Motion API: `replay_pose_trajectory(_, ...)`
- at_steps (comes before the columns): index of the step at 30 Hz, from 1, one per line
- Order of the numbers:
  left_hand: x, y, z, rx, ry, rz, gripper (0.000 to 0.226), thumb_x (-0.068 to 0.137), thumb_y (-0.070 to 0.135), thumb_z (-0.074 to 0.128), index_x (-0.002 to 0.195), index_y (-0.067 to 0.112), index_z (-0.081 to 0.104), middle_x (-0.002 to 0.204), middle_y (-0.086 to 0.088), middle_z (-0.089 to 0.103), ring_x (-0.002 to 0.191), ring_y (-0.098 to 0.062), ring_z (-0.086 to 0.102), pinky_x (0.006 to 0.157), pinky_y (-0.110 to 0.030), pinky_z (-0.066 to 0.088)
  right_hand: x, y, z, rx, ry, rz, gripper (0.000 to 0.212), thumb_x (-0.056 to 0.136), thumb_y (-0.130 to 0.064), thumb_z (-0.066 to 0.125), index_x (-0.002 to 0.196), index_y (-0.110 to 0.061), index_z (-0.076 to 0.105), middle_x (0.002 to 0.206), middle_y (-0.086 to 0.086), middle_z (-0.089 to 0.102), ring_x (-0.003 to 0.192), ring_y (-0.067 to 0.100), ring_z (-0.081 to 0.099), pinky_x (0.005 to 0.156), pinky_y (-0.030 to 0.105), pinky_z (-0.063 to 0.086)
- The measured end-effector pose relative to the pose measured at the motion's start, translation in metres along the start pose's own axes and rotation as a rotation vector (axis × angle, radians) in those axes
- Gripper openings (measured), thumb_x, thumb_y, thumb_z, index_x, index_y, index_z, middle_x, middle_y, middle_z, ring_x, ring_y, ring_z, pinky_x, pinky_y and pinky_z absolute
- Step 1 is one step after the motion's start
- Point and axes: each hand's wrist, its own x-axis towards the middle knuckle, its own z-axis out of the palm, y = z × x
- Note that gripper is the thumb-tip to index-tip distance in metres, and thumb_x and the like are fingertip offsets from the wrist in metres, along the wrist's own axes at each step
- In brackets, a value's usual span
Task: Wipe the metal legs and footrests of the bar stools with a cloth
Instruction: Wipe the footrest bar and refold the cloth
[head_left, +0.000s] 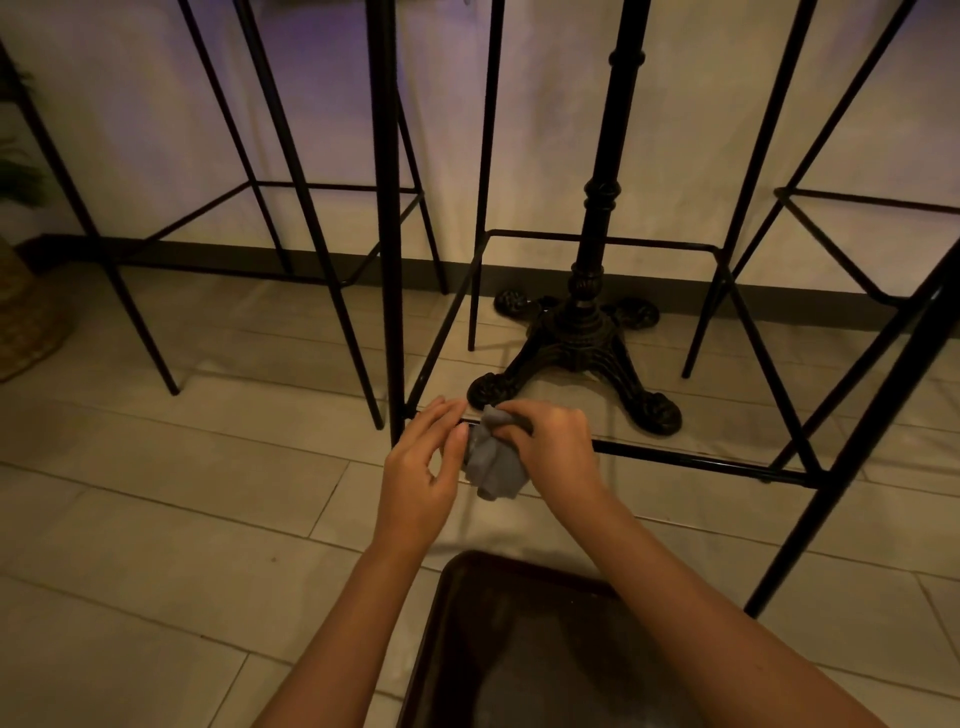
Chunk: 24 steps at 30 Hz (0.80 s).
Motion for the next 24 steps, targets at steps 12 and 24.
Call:
replay_pose_trajectory(12,0.014,0.023,0.000,-0.325,0.008,-0.189,0.040,0.086,0.011,0.058,0.121,0.028,0.049,0.122,0.004,0.049,0.108,0.008,0.051,0.079,-0.009,0.047,0.022,-0.014,-0.024,0.551,-0.123,0.279,0.014,0.086,-0.021,0.064,0.097,-0.015,0.069,0.082,-0.006,0.067,0.081,0.008,0.064,0.066,0.012,0.050)
replay_pose_trajectory(24,0.027,0.032,0.012,-0.463,0.061,-0.299,0.038,0.089,0.008,0.055,0.120,0.030,0.055,0.118,0.004,0.055,0.105,0.002,0.056,0.086,-0.019,0.050,0.035,-0.008,-0.049,0.855,-0.245,0.488,0.041,0.086,-0.009,0.063,0.125,-0.006,0.053,0.108,0.009,0.064,0.095,0.021,0.063,0.080,0.032,0.054)
